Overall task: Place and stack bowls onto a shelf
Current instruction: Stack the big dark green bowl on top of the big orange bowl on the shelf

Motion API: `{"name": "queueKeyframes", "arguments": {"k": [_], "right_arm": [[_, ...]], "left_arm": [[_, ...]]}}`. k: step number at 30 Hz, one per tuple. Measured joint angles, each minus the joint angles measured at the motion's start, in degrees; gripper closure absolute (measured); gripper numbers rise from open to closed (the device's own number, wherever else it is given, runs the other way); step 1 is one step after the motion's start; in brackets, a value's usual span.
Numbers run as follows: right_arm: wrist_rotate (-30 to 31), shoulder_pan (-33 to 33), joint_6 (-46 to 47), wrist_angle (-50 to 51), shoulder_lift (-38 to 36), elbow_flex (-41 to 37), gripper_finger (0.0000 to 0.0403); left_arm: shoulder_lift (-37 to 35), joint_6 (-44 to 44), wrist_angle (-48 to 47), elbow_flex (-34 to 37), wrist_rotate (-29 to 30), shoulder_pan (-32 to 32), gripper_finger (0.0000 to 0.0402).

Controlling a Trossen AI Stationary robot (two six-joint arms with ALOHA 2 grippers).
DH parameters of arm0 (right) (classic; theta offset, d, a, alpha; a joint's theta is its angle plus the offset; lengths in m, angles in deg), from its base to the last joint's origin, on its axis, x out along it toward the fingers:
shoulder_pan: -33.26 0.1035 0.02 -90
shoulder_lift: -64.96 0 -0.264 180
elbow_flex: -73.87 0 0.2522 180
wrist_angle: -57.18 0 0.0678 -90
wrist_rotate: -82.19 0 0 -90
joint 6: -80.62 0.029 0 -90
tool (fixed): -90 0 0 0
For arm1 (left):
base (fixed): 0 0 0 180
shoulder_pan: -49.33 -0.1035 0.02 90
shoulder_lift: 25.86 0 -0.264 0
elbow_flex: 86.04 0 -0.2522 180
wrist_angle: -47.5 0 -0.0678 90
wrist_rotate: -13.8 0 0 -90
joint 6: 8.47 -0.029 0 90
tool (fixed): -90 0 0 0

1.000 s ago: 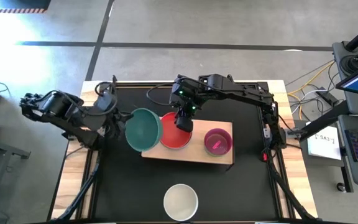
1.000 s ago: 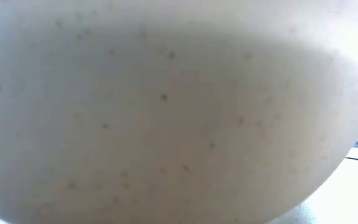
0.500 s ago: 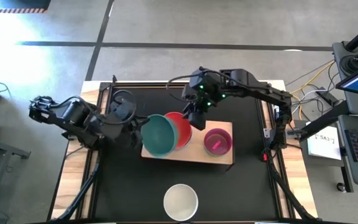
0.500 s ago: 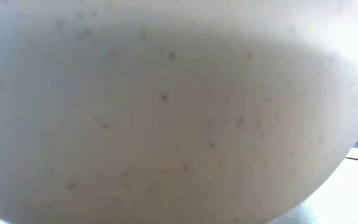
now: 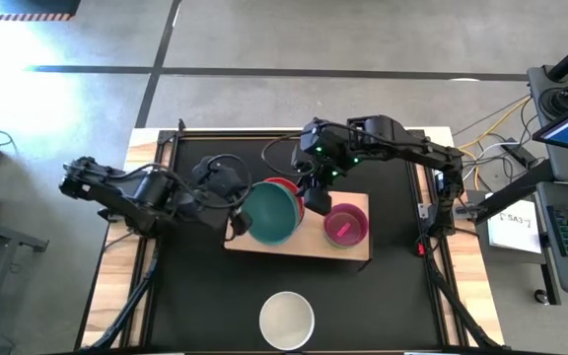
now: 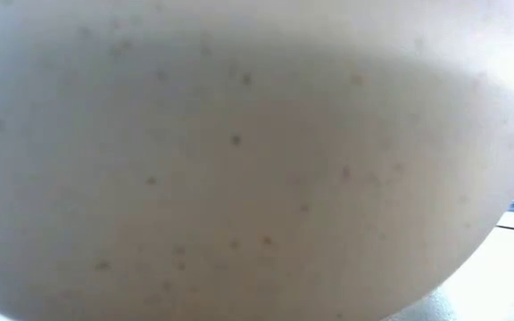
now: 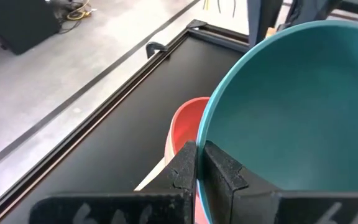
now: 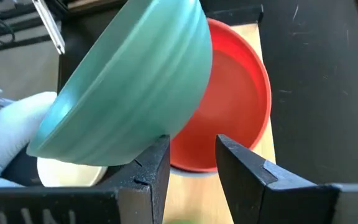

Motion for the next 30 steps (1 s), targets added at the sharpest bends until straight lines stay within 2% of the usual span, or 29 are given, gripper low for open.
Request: {"name": "queueKeyframes", "arguments": {"k": [11, 18, 24, 28, 30], "right_arm": [[0.2, 0.0, -1.9, 2.7, 0.0, 0.0, 0.0284], [-0.1, 0.0, -2.3, 3.0, 0.1, 0.0, 0.0284], [-0.1, 0.0, -2.4, 3.1, 0.1, 0.0, 0.0284], [0.0, 0.0, -3.0, 3.9, 0.1, 0.0, 0.0284], [0.0, 0.0, -3.1, 4.3, 0.1, 0.0, 0.0284]], "left_arm": [[3.7, 1.2, -0.1, 0.0, 0.1, -1.9, 0.0401], [4.1, 1.2, -0.7, 0.0, 0.3, -3.2, 0.0381], [3.9, 1.2, -2.3, -0.3, 4.3, -4.0, 0.0377], [3.9, 1.2, -2.2, -0.3, 3.7, -4.2, 0.0376], [3.9, 1.2, -1.8, -0.3, 1.1, -4.2, 0.0376]]}}
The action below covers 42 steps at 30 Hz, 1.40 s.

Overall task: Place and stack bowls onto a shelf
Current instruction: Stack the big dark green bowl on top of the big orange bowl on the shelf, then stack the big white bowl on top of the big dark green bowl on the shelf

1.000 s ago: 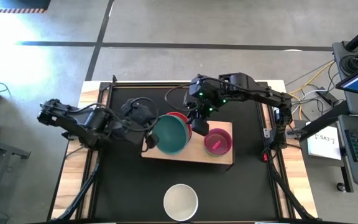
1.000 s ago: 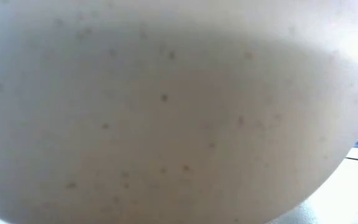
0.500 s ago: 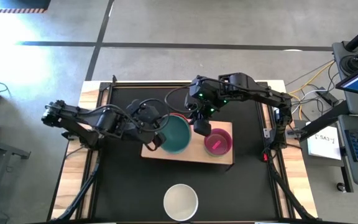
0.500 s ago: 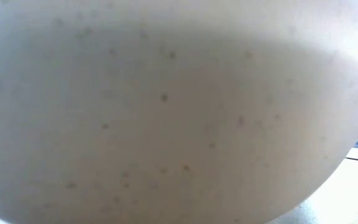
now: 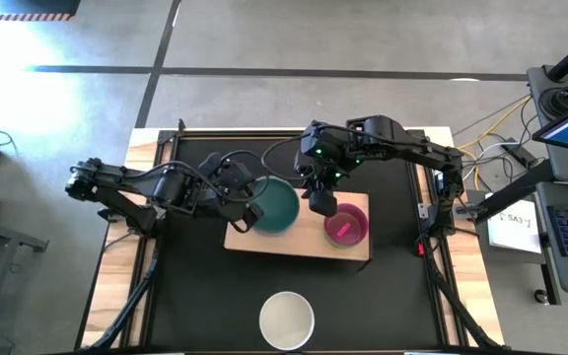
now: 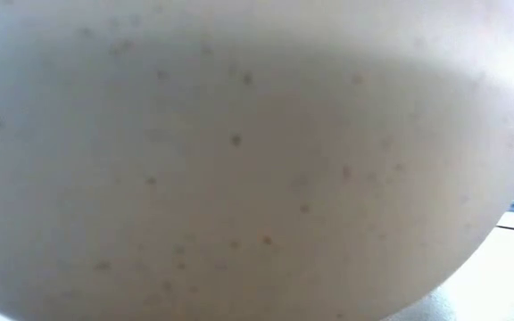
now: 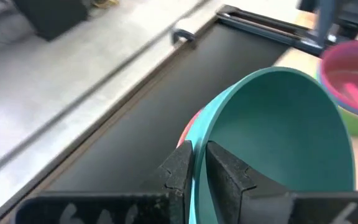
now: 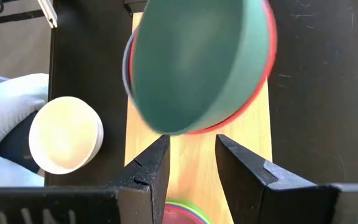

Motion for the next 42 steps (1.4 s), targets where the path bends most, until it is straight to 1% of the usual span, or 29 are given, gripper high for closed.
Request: {"name": "queueKeyframes", "arguments": {"k": [6, 10, 17, 20, 23, 27, 29, 32, 36, 42], "right_arm": [[0.0, 0.0, -0.2, 0.0, 0.0, 0.0, 0.0284], [0.0, 0.0, -0.3, 0.0, 0.0, 0.0, 0.0284], [0.0, 0.0, -0.7, 0.1, 0.0, 0.0, 0.0284], [0.0, 0.0, -0.7, 0.1, 0.0, 0.0, 0.0284], [0.0, 0.0, -0.7, 0.1, 0.0, 0.0, 0.0284], [0.0, 0.0, -0.7, 0.2, 0.0, 0.0, 0.0284], [0.0, 0.0, -0.7, 0.2, 0.0, 0.0, 0.0284], [0.0, 0.0, -0.3, 0.2, 0.0, 0.0, 0.0284], [0.1, 0.0, 0.2, 0.2, 0.0, 0.0, 0.0284], [0.1, 0.0, 0.2, 0.1, 0.0, 0.0, 0.0284]], "left_arm": [[0.0, 0.6, 0.3, 0.0, -6.2, 0.2, 0.0367], [-0.1, -0.1, 0.3, -0.2, -6.6, 0.4, 0.0347], [-0.2, -4.0, 0.6, -3.4, -5.9, 0.4, 0.0299], [-0.2, -4.6, 0.5, -4.0, -5.8, 0.4, 0.0292], [-0.2, -4.3, 0.2, -4.0, -6.1, 0.4, 0.0313], [-0.2, -4.1, 0.3, -4.0, -8.5, 0.4, 0.0377], [-0.2, -4.0, 0.3, -4.0, -9.2, 0.4, 0.0395], [-0.1, -4.0, 0.3, -4.0, -11.0, 0.4, 0.0389], [0.6, -3.9, 0.2, -3.9, -11.5, 0.4, 0.0399], [1.9, -3.6, -1.1, -3.7, -11.7, 0.3, 0.0401]]}}
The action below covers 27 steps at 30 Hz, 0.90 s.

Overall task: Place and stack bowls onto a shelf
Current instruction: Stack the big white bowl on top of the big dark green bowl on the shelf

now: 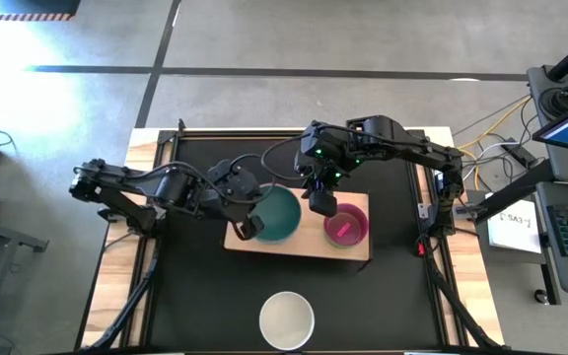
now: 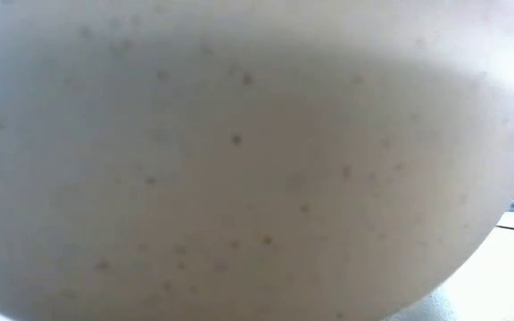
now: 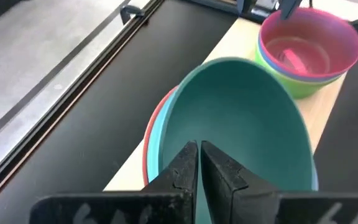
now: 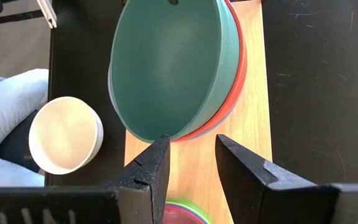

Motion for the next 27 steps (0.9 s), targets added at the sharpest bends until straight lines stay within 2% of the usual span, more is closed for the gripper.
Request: {"name": "queueKeyframes", "arguments": {"k": [6, 14, 22, 27], "right_arm": [[0.0, 0.0, 0.0, 0.0, 0.0, 0.0, 0.0284], [0.1, 0.4, 0.1, -0.1, 0.0, -0.2, 0.0284], [0.0, 3.6, 0.9, 1.4, -0.3, -0.2, 0.0284], [0.0, 8.7, 2.3, 1.3, 0.4, -0.9, 0.0284]], "left_arm": [[0.9, 0.7, -0.2, 0.0, 3.6, -0.3, 0.0401], [2.9, 0.7, 0.8, -1.0, 1.2, 0.7, 0.0401], [2.6, -0.9, 4.2, -3.1, 1.5, 8.8, 0.0402], [2.6, 0.4, 6.2, -1.3, 2.7, 15.6, 0.0402]]}}
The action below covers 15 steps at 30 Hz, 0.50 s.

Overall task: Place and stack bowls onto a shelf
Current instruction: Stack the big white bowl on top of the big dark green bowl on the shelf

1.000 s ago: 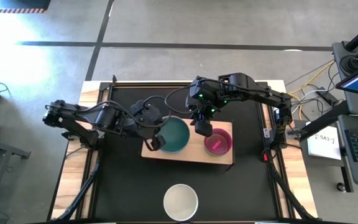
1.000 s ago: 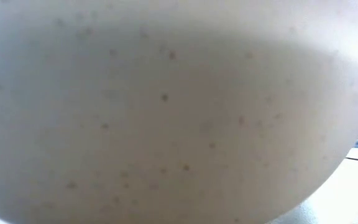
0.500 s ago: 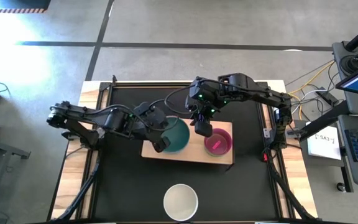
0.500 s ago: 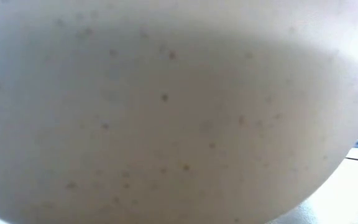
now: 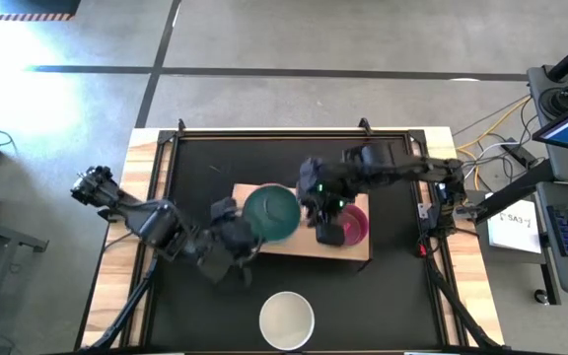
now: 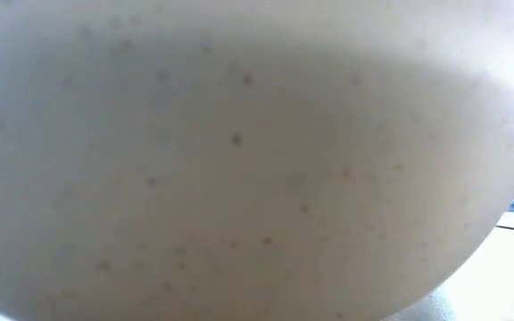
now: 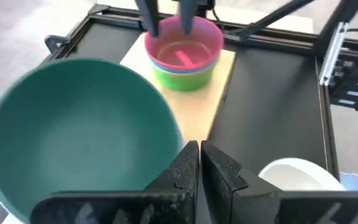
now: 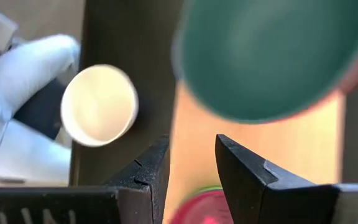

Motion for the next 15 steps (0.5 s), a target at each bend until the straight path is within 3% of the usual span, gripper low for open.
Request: {"name": "queueKeyframes", "arguments": {"k": [8, 15], "right_arm": [[0.0, 12.4, -1.3, -1.9, 1.2, -5.4, 0.0284], [0.0, 23.2, -1.1, -18.7, 1.3, -16.5, 0.0284]], "left_arm": [[0.1, 2.2, -0.1, 0.9, 7.9, 8.8, 0.0402], [1.1, 2.6, -0.1, 0.9, 9.1, 12.5, 0.0402]]}}
